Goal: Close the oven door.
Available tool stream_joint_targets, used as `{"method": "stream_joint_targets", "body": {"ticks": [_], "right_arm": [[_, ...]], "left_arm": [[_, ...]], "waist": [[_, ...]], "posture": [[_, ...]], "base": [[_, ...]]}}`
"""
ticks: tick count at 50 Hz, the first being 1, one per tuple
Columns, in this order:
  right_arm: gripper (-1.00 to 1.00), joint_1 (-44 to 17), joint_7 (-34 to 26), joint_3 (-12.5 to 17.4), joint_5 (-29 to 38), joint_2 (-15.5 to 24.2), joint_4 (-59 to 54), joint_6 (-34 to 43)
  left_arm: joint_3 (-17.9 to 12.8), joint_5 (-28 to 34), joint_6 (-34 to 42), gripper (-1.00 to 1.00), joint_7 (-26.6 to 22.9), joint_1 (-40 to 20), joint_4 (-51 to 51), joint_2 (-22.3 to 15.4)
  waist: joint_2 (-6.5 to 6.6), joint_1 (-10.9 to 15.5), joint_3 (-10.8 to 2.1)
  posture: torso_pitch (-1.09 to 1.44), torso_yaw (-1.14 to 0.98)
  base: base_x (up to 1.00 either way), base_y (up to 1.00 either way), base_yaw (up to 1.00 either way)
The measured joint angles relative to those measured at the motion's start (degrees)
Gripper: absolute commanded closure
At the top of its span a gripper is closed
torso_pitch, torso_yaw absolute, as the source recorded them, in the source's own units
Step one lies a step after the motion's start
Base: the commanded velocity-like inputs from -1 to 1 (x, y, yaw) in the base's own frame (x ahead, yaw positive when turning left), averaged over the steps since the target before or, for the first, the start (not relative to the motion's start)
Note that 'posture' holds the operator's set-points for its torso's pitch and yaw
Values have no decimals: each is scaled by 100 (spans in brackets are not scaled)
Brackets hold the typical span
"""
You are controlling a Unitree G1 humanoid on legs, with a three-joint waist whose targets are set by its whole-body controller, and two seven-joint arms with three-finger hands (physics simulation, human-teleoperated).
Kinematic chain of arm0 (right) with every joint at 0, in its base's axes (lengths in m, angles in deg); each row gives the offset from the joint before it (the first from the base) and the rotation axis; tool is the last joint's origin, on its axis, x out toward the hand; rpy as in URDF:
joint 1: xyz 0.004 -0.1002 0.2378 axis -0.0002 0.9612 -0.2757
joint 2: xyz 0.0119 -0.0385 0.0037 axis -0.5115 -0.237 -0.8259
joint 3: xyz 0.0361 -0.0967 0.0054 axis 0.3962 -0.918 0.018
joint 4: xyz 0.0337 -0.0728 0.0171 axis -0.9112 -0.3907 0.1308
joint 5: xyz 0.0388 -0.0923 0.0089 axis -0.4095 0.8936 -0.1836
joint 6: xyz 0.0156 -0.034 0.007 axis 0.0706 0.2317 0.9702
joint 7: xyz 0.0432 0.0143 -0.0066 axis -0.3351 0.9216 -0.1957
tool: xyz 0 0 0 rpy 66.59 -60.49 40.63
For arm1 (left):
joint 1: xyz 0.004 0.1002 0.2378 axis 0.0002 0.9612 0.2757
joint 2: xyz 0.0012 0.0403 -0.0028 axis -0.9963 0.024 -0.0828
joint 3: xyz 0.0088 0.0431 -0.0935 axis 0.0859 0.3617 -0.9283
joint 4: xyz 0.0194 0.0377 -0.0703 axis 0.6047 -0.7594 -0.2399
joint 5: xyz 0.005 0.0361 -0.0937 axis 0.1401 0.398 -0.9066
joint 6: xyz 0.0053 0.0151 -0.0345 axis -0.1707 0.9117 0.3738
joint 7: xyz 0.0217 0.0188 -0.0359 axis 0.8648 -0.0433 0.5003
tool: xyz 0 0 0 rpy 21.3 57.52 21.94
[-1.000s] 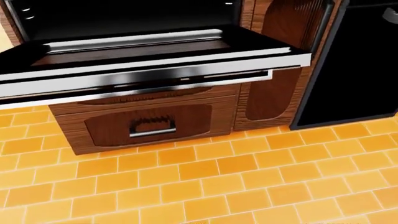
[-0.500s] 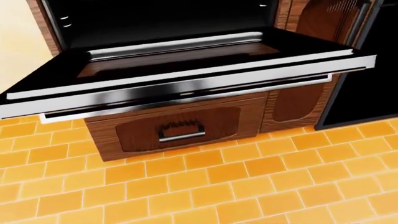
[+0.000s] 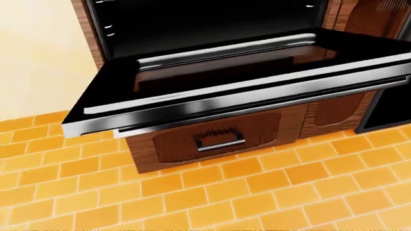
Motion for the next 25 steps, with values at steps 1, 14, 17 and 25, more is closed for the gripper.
{"method": "stream_joint_targets", "body": {"ticks": [1, 14, 17, 25], "right_arm": [[-100, 2, 1, 14, -2, 20, 5, -5], [-100, 13, 83, 103, -111, 135, -2, 12], [-100, 21, 87, 96, -111, 137, 4, -3], [-100, -17, 77, 76, -108, 51, 5, -6]], "left_arm": [[4, 0, -12, -100, 3, -7, 5, 5], [87, 76, 58, -100, -58, -19, -46, 136], [86, 96, 49, -100, -86, -4, -51, 126], [30, 44, 48, -100, -43, -28, -30, 17]], "waist": [[-85, -16, 22], [-628, -183, 27], [-591, -186, -35], [70, -51, 12]], "posture": [[0, 0], [0, 0], [0, 0], [0, 0]], "base": [[0, 51, 0], [0, 50, 0], [0, 50, 0], [0, 50, 0]]}}
